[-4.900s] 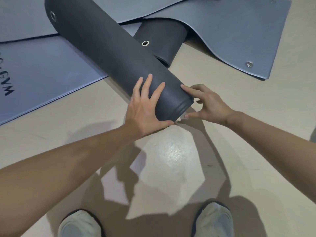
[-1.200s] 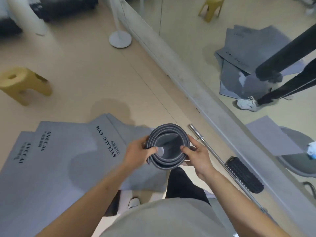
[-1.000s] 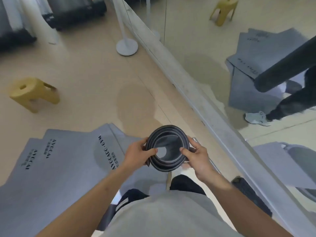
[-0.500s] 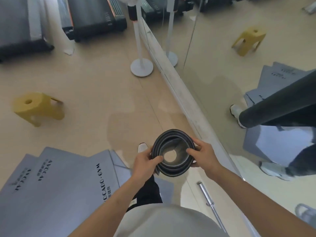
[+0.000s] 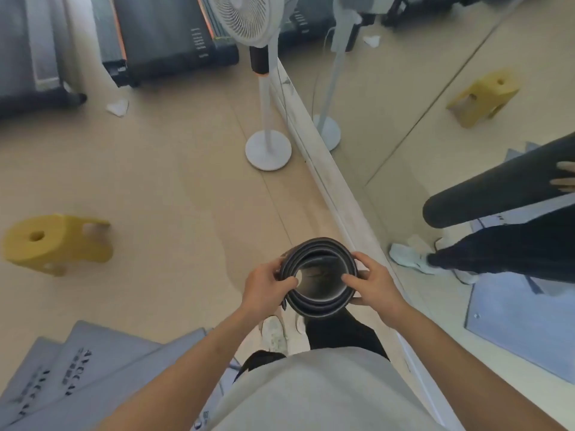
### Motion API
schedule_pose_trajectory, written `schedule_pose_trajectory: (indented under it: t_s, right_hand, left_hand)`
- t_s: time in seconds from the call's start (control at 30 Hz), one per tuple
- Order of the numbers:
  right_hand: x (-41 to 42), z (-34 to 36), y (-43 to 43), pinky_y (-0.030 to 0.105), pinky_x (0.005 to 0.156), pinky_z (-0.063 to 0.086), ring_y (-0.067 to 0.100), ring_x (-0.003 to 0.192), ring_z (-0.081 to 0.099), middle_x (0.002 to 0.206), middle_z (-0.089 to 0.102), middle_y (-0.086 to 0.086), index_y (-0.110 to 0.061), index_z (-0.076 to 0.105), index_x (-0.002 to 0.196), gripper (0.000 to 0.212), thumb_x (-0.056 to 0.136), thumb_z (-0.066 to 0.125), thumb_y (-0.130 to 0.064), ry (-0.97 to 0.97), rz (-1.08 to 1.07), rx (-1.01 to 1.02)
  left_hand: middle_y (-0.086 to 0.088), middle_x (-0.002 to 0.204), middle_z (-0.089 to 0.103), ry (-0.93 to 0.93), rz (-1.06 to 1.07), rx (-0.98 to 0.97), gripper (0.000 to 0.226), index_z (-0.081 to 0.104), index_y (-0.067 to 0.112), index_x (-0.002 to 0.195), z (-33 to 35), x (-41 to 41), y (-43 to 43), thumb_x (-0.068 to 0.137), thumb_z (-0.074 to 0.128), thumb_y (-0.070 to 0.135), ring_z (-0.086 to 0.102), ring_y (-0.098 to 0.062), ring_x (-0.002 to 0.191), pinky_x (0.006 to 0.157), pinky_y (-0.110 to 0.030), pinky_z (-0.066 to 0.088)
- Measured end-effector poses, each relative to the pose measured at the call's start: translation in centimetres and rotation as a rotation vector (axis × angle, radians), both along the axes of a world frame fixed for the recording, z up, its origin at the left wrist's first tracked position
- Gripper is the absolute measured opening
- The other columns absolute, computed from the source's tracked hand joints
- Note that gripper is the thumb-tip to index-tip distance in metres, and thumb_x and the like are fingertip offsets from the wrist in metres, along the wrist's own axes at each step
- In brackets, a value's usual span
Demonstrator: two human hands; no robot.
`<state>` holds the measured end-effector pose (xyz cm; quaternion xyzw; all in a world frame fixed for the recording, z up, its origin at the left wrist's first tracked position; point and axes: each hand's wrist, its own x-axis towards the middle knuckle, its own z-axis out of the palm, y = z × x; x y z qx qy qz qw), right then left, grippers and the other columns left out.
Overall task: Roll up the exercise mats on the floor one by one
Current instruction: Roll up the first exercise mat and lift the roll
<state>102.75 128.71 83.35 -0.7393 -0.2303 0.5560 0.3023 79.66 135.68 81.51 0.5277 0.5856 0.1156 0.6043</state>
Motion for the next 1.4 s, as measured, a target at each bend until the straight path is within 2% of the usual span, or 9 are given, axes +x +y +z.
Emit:
schedule_pose_trajectory:
  t_s: [0.1, 0.27, 0.37, 0.7, 0.8, 0.93, 1.1, 1.23, 1.4]
  right_hand:
    - [2.1, -1.4, 7.4, 0.043, 0.071, 0.065, 0.02, 0.1, 0.069, 0.119, 0.066, 0.005, -0.035, 0.059, 0.119, 0.031, 0.094, 0.074, -0.023, 0.053, 0.012, 0.004]
    - [5.9, -4.1, 19.9, 0.031, 0.057, 0.061, 0.015, 0.106, 0.066, 0.126, 0.064, -0.003, -0.049, 0.041, 0.148, 0.065, 0.094, 0.074, -0.032, 0.102, 0.166, -0.022]
    - [8.1, -5.6, 25.5, 0.038, 0.06, 0.064, 0.016, 0.104, 0.066, 0.124, 0.067, -0.003, -0.043, 0.049, 0.146, 0.057, 0.096, 0.072, -0.032, 0.073, 0.169, -0.038]
    - [8.4, -12.5, 40.4, 0.055, 0.074, 0.063, 0.016, 0.095, 0.071, 0.103, 0.073, -0.013, -0.051, 0.065, 0.112, 0.032, 0.099, 0.068, -0.021, -0.057, -0.263, -0.003]
    - [7.4, -16.3, 44.6, 0.055, 0.079, 0.062, 0.013, 0.096, 0.071, 0.099, 0.074, -0.016, -0.042, 0.069, 0.116, 0.025, 0.099, 0.066, -0.023, -0.109, -0.416, -0.029]
    - [6.5, -20.9, 49.1, 0.05, 0.093, 0.059, 0.02, 0.108, 0.07, 0.115, 0.074, -0.009, -0.034, 0.066, 0.132, 0.034, 0.098, 0.067, -0.032, -0.166, -0.593, -0.081]
    - [7.1, -24.1, 53.8, 0.053, 0.06, 0.064, 0.031, 0.097, 0.073, 0.115, 0.073, 0.002, -0.03, 0.066, 0.132, 0.031, 0.1, 0.066, -0.027, -0.041, -0.905, -0.127]
    - [7.8, -26.0, 56.8, 0.057, 0.061, 0.063, 0.031, 0.099, 0.07, 0.119, 0.07, 0.002, -0.029, 0.066, 0.127, 0.026, 0.102, 0.064, -0.026, 0.006, -1.087, -0.146]
    - [7.1, -28.1, 59.8, 0.047, 0.058, 0.064, 0.035, 0.101, 0.067, 0.115, 0.065, 0.0, -0.028, 0.065, 0.126, 0.023, 0.104, 0.061, -0.024, 0.055, -1.359, -0.128]
  left_hand:
    - [0.008, 0.066, 0.07, 0.038, -0.094, 0.037, 0.036, 0.076, 0.03, 0.113, -0.2, 1.7, 7.7, 0.078, 0.07, 0.019, 0.066, -0.02, 0.058, 0.06, -0.051, 0.059]
    - [0.007, 0.065, 0.071, 0.123, -0.195, 0.041, 0.035, 0.077, 0.029, 0.108, -0.9, 5.6, 20.3, 0.077, 0.07, 0.016, 0.064, -0.016, 0.056, 0.058, -0.042, 0.056]
    - [0.008, 0.074, 0.075, 0.178, -0.296, 0.049, 0.037, 0.075, 0.028, 0.116, -1.4, 7.8, 26.8, 0.08, 0.071, 0.021, 0.072, -0.017, 0.068, 0.068, -0.041, 0.059]
    - [0.019, 0.086, 0.078, 0.207, -0.544, 0.086, 0.044, 0.072, 0.051, 0.115, -7.9, 14.1, 48.5, 0.078, 0.074, 0.027, 0.074, -0.007, 0.083, 0.084, -0.038, 0.059]
    - [0.025, 0.085, 0.076, 0.181, -0.574, 0.099, 0.042, 0.075, 0.048, 0.114, -11.8, 15.6, 54.4, 0.079, 0.079, 0.025, 0.072, -0.001, 0.08, 0.083, -0.043, 0.061]
    - [0.023, 0.094, 0.074, 0.156, -0.692, 0.139, 0.04, 0.074, 0.038, 0.123, -15.6, 17.8, 60.4, 0.086, 0.078, 0.024, 0.068, -0.001, 0.096, 0.087, -0.028, 0.053]
    - [0.007, 0.107, 0.075, 0.209, -0.889, 0.22, 0.035, 0.068, 0.031, 0.132, -19.1, 22.0, 65.5, 0.098, 0.068, 0.031, 0.067, -0.014, 0.1, 0.085, -0.026, 0.045]
    - [0.002, 0.116, 0.075, 0.241, -1.049, 0.334, 0.036, 0.067, 0.029, 0.134, -20.9, 25.3, 68.6, 0.098, 0.065, 0.033, 0.067, -0.022, 0.107, 0.09, -0.03, 0.047]
    - [0.001, 0.122, 0.074, 0.125, -1.044, 0.315, 0.039, 0.068, 0.023, 0.134, -22.5, 28.0, 71.2, 0.096, 0.07, 0.027, 0.066, -0.019, 0.114, 0.105, -0.038, 0.051]
